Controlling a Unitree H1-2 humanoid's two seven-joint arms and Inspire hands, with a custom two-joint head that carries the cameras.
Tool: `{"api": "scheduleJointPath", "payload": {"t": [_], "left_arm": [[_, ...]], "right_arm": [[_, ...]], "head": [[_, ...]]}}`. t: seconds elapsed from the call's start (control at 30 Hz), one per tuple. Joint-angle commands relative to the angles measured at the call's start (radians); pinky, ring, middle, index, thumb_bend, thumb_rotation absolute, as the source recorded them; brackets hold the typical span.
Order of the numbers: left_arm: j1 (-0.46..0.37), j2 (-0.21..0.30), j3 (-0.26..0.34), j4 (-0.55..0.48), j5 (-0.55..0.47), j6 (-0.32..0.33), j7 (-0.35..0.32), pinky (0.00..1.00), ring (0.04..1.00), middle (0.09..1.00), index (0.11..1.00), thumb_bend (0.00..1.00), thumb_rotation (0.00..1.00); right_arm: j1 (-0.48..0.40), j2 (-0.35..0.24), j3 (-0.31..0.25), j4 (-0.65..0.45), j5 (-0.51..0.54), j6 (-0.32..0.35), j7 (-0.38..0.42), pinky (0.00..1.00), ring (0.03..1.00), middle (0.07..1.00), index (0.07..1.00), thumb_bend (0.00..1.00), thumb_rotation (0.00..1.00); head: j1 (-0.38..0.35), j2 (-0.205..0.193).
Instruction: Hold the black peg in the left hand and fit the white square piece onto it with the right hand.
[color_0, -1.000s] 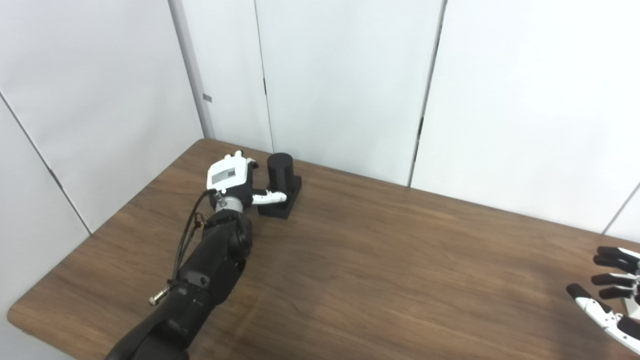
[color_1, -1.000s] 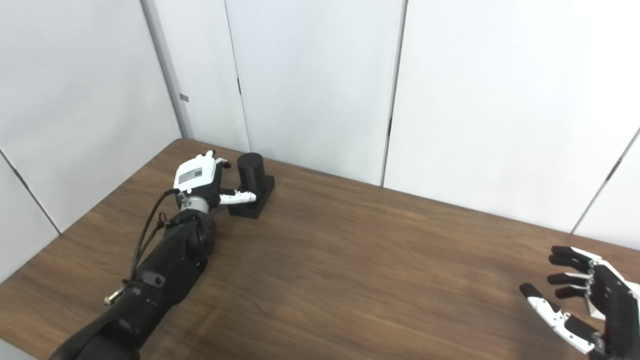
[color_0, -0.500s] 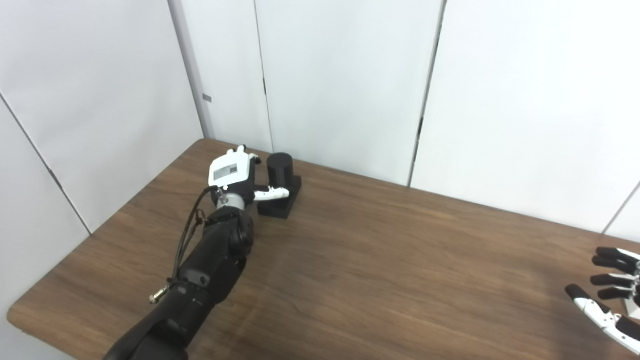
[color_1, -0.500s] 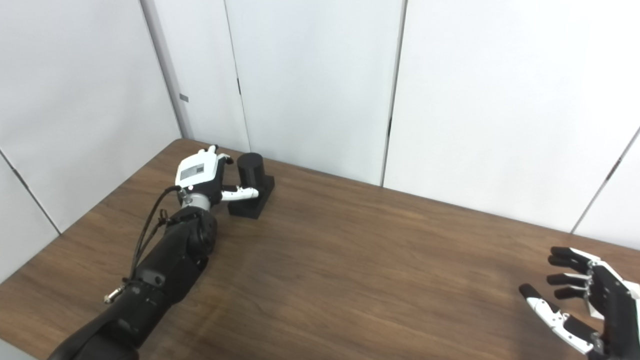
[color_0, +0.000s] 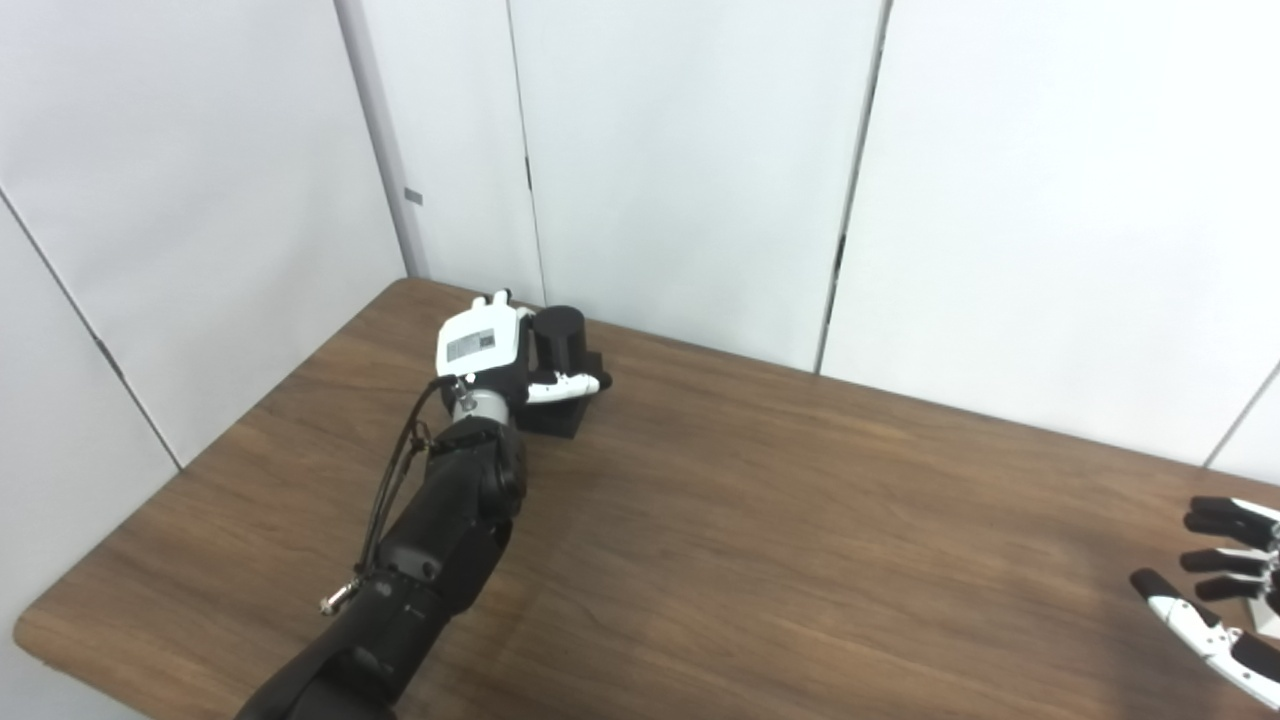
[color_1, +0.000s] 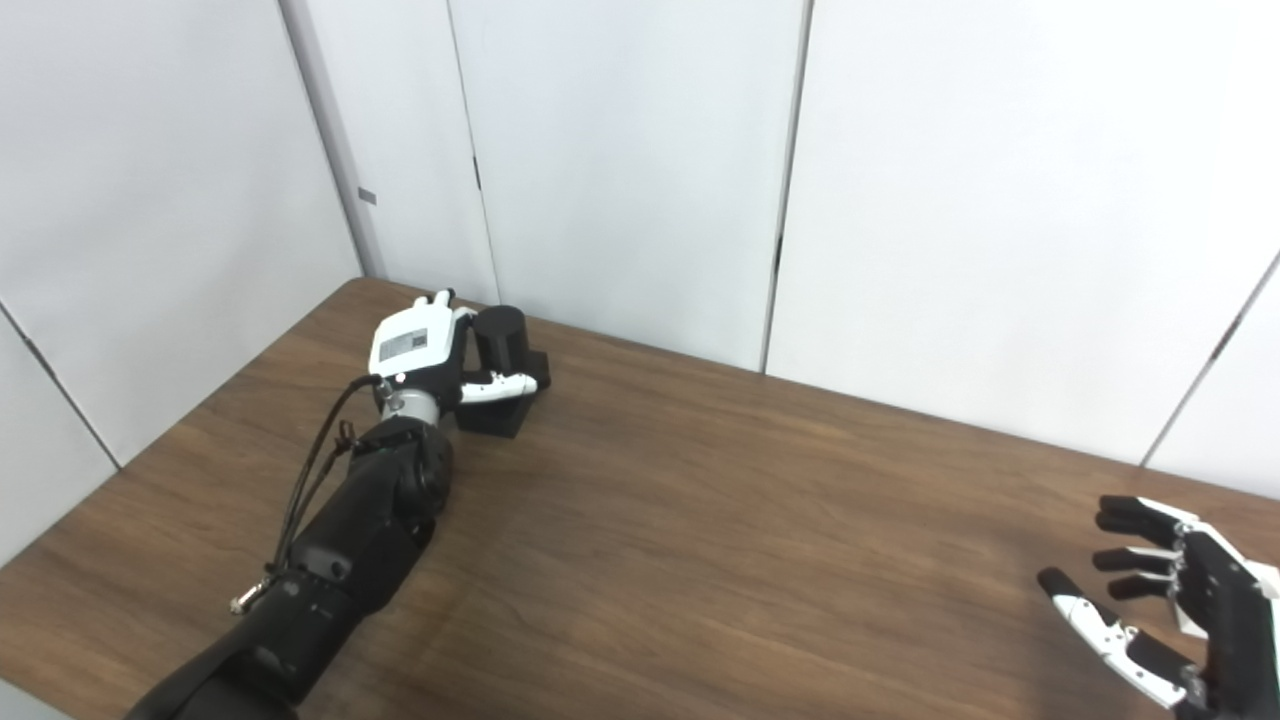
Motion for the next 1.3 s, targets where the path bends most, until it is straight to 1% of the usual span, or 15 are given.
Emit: {"api": "scheduleJointPath", "payload": {"t": [0.0, 0.07, 0.17, 0.3, 0.57, 0.7, 0.87, 1.0, 1.13, 1.27], "left_arm": [[-0.054, -0.004, 0.018, 0.003, 0.034, 0.004, 0.026, 0.85, 1.0, 0.998, 0.803, 1.0, 0.73], [-0.055, -0.018, 0.03, 0.013, 0.043, 0.004, 0.023, 0.88, 1.0, 1.0, 0.791, 1.0, 0.73], [-0.058, -0.03, 0.036, 0.032, 0.056, 0.004, 0.025, 0.88, 1.0, 1.0, 0.786, 1.0, 0.73], [-0.055, -0.033, 0.033, 0.049, 0.065, 0.004, 0.026, 0.88, 1.0, 1.0, 0.815, 1.0, 0.72], [-0.039, -0.043, 0.043, 0.061, 0.093, 0.004, 0.02, 0.85, 1.0, 1.0, 0.827, 1.0, 0.69], [-0.036, -0.049, 0.047, 0.081, 0.117, 0.004, 0.009, 0.86, 1.0, 1.0, 0.824, 1.0, 0.68], [-0.03, -0.046, 0.045, 0.087, 0.129, 0.004, 0.005, 0.87, 1.0, 1.0, 0.803, 0.98, 0.61], [-0.023, -0.029, 0.036, 0.07, 0.143, 0.004, -0.022, 0.86, 1.0, 0.994, 0.768, 0.94, 0.52], [-0.017, -0.015, 0.033, 0.057, 0.172, 0.004, -0.048, 0.84, 0.991, 0.977, 0.726, 0.91, 0.47], [-0.009, -0.012, 0.039, 0.051, 0.187, 0.004, -0.061, 0.83, 0.983, 0.97, 0.733, 0.9, 0.45]], "right_arm": [[-0.031, -0.007, -0.009, -0.043, 0.003, -0.02, -0.008, 0.45, 0.556, 0.659, 0.651, 0.45, 0.0], [-0.032, -0.01, -0.01, -0.039, 0.006, -0.029, -0.007, 0.45, 0.55, 0.656, 0.65, 0.45, 0.0], [-0.032, -0.013, -0.012, -0.035, 0.012, -0.037, -0.007, 0.45, 0.546, 0.653, 0.651, 0.45, 0.0], [-0.031, -0.017, -0.016, -0.034, 0.015, -0.037, -0.006, 0.44, 0.542, 0.651, 0.649, 0.46, 0.0], [-0.031, -0.029, -0.018, -0.044, 0.015, -0.027, 0.002, 0.43, 0.534, 0.641, 0.637, 0.46, 0.0], [-0.03, -0.031, -0.019, -0.043, 0.01, -0.029, 0.0, 0.43, 0.537, 0.636, 0.637, 0.46, 0.0], [-0.029, -0.03, -0.018, -0.051, 0.006, -0.019, 0.001, 0.44, 0.536, 0.633, 0.632, 0.46, 0.0], [-0.029, -0.032, -0.016, -0.055, -0.003, -0.013, 0.003, 0.43, 0.528, 0.629, 0.629, 0.46, 0.0], [-0.03, -0.032, -0.015, -0.063, -0.012, 0.004, 0.006, 0.43, 0.527, 0.627, 0.629, 0.46, 0.0], [-0.033, -0.037, -0.015, -0.054, -0.015, -0.007, 0.005, 0.41, 0.525, 0.629, 0.626, 0.47, 0.0]], "head": [[0.0, 0.001], [0.0, 0.001], [0.0, 0.004], [-0.001, 0.009], [0.003, 0.017], [0.005, 0.02], [0.007, 0.028], [0.007, 0.029], [0.008, 0.035], [0.01, 0.037]]}}
